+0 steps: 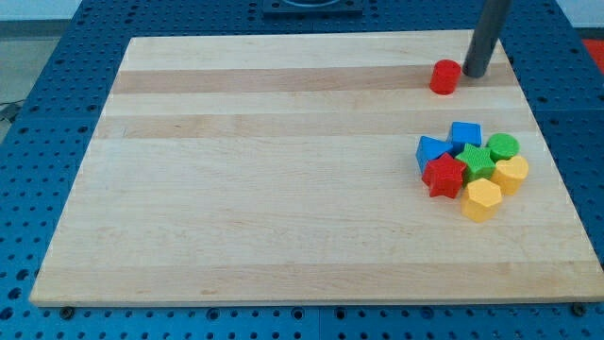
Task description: Move the red circle diagonally top left to the blue cube
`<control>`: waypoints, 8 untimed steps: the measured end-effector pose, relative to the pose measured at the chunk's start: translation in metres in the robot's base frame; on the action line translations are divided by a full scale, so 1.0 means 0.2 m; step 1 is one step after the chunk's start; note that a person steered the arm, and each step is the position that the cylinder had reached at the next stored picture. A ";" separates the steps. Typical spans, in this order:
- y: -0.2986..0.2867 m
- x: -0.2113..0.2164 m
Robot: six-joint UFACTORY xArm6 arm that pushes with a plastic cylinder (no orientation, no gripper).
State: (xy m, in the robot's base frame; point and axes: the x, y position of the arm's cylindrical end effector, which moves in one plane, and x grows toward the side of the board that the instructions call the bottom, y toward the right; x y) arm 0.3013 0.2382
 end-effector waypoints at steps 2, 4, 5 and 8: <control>-0.03 -0.15; -0.08 -0.08; -0.16 -0.05; -0.26 -0.17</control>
State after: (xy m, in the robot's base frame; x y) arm 0.2683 0.1862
